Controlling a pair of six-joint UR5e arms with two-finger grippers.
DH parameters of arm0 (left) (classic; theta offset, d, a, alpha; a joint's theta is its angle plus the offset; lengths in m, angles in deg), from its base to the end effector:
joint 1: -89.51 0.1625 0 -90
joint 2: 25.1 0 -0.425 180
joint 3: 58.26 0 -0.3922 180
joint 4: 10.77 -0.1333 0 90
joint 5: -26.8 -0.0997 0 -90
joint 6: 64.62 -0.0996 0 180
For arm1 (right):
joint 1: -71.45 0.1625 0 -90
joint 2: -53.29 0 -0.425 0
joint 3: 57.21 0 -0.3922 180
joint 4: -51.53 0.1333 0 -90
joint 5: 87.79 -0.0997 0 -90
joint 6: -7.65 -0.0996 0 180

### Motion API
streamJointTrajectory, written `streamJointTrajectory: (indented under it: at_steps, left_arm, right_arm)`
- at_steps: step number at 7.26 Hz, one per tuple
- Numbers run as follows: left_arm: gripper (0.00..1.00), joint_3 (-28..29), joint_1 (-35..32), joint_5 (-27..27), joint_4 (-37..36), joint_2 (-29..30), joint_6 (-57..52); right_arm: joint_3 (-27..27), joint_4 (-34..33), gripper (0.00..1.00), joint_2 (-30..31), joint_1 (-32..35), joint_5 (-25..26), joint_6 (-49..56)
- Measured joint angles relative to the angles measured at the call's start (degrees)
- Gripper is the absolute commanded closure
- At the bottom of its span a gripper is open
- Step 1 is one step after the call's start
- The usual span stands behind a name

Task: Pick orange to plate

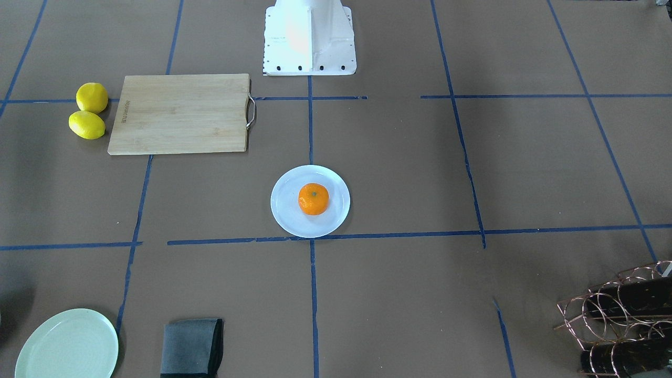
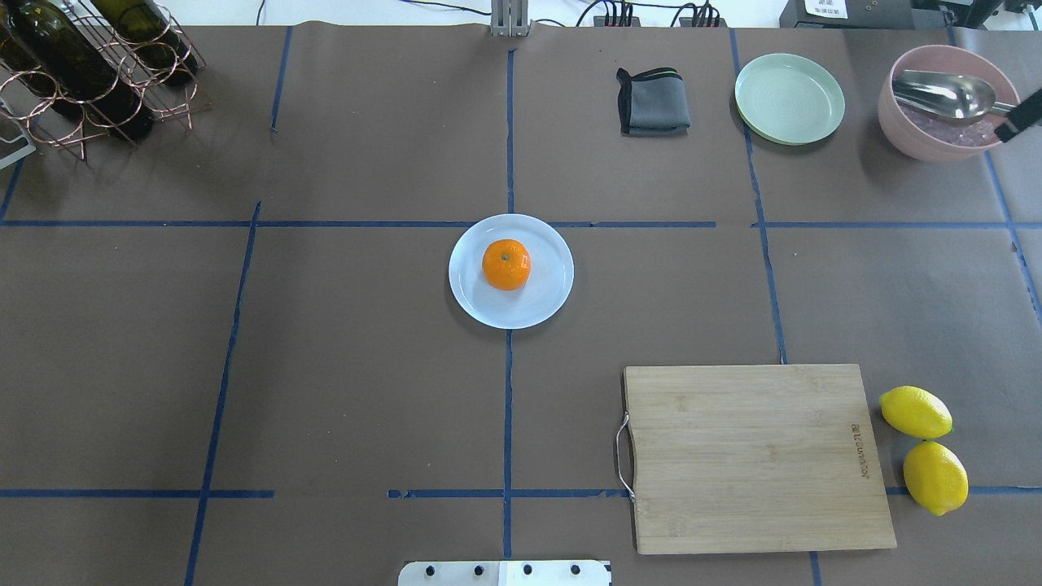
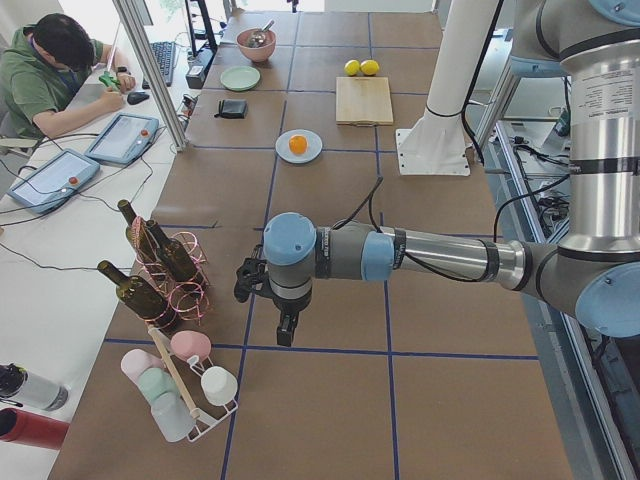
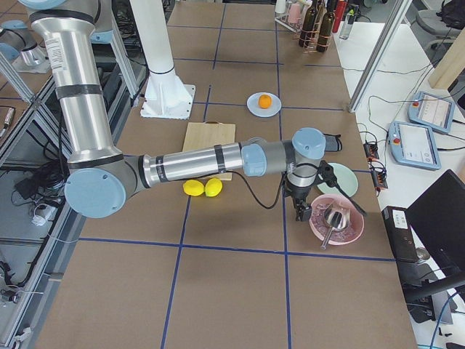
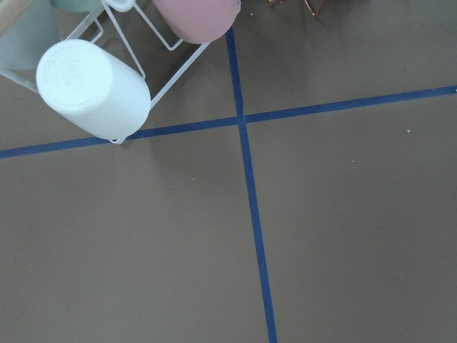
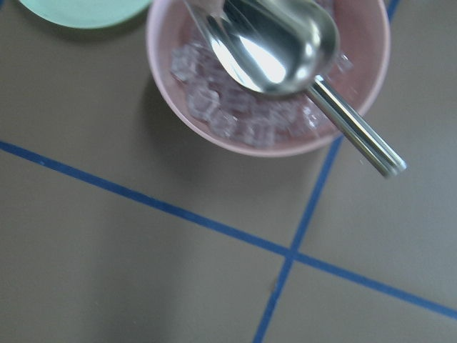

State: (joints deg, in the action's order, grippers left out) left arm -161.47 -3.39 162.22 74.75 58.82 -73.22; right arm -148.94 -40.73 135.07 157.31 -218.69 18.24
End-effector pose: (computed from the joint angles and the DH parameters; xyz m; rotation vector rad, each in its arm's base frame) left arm -0.0849 -0.4433 0.6017 0.1231 0.7846 0.1125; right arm 0.0278 -0.5594 0.5766 0.1690 -0.7070 -0.2936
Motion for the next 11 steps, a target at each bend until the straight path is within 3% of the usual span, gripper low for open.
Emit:
streamJointTrajectory:
  at_steps: [3, 5, 11]
  left_arm:
    - [0.00, 0.0, 0.0, 0.1, 0.0, 0.0, 0.0]
    - [0.00, 0.0, 0.0, 0.1, 0.0, 0.0, 0.0]
    - [0.00, -0.2, 0.0, 0.0, 0.0, -0.1, -0.1]
  right_arm:
    - [-2.2, -1.5, 0.00, 7.9, 5.3, -1.1, 0.0]
    - [-4.7, -5.6, 0.00, 9.1, 5.9, -0.4, -0.4]
    - [-5.6, -6.5, 0.00, 10.8, 6.0, 1.0, -0.6]
